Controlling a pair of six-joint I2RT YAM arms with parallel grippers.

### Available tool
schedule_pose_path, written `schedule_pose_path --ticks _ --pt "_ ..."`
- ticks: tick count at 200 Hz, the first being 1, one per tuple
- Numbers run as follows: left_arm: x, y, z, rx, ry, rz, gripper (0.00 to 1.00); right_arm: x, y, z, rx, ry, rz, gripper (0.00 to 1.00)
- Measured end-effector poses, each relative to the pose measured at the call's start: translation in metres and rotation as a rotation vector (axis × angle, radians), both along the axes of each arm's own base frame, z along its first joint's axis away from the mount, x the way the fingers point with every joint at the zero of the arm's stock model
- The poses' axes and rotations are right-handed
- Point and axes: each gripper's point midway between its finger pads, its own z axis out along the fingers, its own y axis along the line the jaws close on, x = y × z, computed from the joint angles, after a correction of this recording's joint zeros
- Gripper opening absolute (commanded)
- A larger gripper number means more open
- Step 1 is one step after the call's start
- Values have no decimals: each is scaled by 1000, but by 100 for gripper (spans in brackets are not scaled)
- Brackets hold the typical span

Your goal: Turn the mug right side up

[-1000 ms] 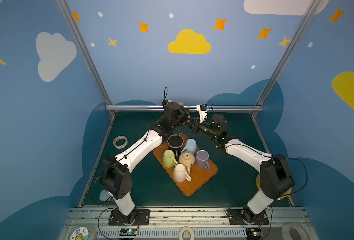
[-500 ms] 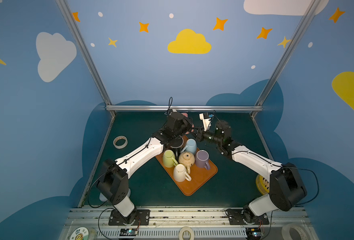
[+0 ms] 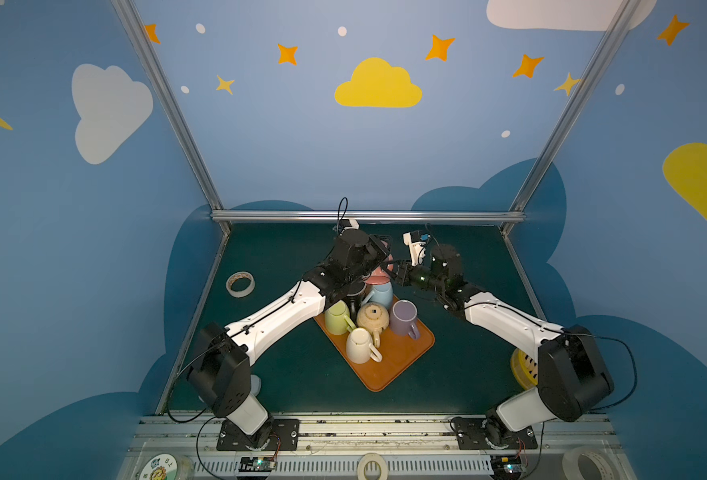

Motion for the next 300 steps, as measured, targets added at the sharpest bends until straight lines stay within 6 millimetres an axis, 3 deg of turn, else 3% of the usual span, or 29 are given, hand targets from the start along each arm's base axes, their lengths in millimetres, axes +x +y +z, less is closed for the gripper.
schedule_pose_path --ticks 28,53,94,114,134,153,172,206,233,276,300 --pt "3 12 12 18 -39 -13 53 -4 0 -1 2 14 39 0" --pt "13 32 21 59 -56 -42 58 -6 -3 3 -4 41 77 0" --pt "33 82 48 145 -110 -101 57 -5 -4 31 16 24 168 0" --pt "34 99 74 231 -172 -154 57 -3 -2 47 26 12 233 0" --pt "26 93 101 323 -269 -267 61 -2 0 61 24 -1 308 0" --pt "19 82 107 411 -343 -388 68 -6 2 74 13 -16 393 0" --pt "17 74 92 493 -381 -499 72 -13 2 86 4 -33 472 0" --pt "10 65 47 563 -455 -715 75 -32 -4 99 3 -47 592 0" --pt "8 59 33 539 -552 -844 73 -44 -9 106 12 -44 654 0" --pt "17 66 61 454 -753 -942 59 -45 -12 106 -8 -43 717 0" --pt "15 60 74 430 -847 -1002 56 -48 -15 98 -28 -30 742 0"
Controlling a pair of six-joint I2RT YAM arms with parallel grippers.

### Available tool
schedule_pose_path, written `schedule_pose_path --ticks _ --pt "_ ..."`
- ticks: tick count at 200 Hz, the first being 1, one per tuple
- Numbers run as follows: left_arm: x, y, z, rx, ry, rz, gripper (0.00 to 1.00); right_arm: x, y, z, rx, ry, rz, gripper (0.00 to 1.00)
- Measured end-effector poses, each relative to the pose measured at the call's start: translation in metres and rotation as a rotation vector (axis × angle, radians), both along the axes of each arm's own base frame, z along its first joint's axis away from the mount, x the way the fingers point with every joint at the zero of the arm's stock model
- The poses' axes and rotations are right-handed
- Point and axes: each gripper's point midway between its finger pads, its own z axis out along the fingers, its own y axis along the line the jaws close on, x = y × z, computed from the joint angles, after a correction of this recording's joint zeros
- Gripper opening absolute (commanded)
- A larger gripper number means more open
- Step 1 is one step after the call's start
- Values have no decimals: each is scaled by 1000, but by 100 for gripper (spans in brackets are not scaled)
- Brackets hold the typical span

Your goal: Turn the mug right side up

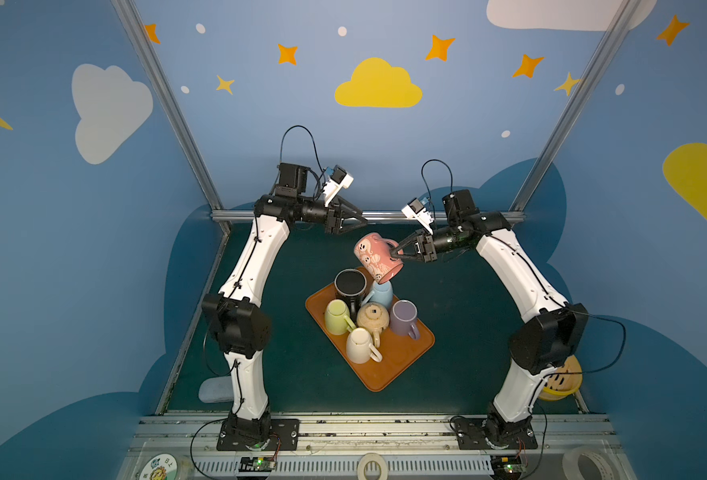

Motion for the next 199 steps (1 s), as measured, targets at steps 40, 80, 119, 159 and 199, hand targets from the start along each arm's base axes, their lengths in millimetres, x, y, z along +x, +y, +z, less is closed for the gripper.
schedule_pose_path --ticks 40,80,119,159,199 --pt "-9 -18 -8 -6 -27 -113 61 -5 -3 -7 -27 28 25 0" --pt "-41 -49 -28 41 -28 -219 63 -6 -3 -9 -33 24 45 0" --pt "-59 -60 -39 84 -43 -266 61 -9 -5 -10 -37 28 51 0" --pt "-64 -62 -58 132 -32 -276 57 -9 -7 -11 -38 35 50 0" --pt "-68 -67 -71 176 -33 -278 57 -11 -8 -12 -36 54 56 0"
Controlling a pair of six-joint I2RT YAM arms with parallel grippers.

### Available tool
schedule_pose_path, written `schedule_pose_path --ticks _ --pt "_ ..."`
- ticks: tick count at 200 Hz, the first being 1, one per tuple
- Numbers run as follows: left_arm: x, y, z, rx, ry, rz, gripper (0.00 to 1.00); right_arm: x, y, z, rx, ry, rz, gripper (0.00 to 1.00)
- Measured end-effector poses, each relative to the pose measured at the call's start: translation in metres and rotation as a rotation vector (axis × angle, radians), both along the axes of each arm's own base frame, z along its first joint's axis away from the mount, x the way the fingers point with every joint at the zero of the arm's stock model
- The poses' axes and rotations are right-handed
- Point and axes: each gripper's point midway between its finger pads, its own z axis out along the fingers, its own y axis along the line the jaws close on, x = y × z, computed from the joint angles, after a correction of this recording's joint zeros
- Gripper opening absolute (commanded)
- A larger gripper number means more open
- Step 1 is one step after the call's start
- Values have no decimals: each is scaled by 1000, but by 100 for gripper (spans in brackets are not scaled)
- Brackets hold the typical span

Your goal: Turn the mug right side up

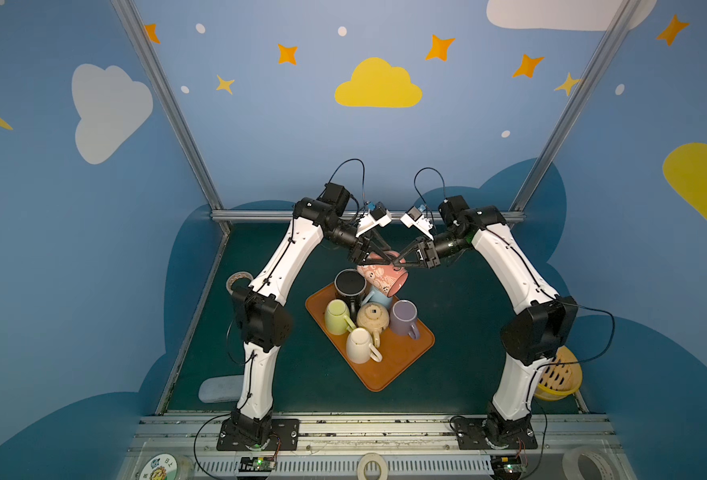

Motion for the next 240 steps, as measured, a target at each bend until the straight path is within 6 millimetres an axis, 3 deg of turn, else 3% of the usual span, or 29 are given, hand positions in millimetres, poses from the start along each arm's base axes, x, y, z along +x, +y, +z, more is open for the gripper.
schedule_pose_path --ticks 41,110,240 --pt "-2 -6 -3 17 -20 -7 54 0 -2 1 4 6 -1 0" --pt "0 -6 -10 48 -43 10 37 3 -4 3 27 18 -4 0" --pt "10 -1 -18 89 -65 44 18 24 5 -6 62 14 -15 0"
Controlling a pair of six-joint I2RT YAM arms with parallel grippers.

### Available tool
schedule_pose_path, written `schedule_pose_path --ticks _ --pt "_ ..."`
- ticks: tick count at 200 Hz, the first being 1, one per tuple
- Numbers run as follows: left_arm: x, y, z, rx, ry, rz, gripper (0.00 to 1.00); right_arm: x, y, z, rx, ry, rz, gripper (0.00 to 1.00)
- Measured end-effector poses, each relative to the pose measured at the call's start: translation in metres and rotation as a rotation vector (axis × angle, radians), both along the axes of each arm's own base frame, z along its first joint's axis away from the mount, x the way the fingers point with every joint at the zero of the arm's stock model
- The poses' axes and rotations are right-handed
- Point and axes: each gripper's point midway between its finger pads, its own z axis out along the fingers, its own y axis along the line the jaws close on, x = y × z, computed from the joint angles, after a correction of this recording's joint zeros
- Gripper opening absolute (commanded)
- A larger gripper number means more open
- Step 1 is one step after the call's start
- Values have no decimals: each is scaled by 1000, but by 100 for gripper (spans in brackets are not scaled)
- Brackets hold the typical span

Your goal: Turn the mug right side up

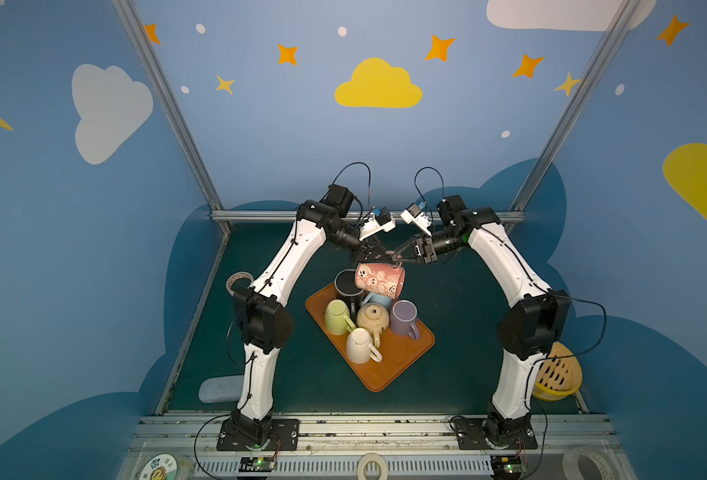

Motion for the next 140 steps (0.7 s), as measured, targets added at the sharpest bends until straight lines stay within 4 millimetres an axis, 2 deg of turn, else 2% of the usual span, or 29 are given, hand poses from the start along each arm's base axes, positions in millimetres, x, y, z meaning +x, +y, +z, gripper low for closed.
schedule_pose_path --ticks 41,103,110,140 --pt "3 0 -8 17 0 10 4 5 1 -7 3 18 -9 0" --pt "13 0 -17 46 23 67 3 13 3 -16 -15 15 -31 0" --pt "14 0 -20 48 31 79 3 15 2 -19 -25 16 -38 6" --pt "16 1 -34 53 46 149 3 20 3 -30 -53 24 -57 17"
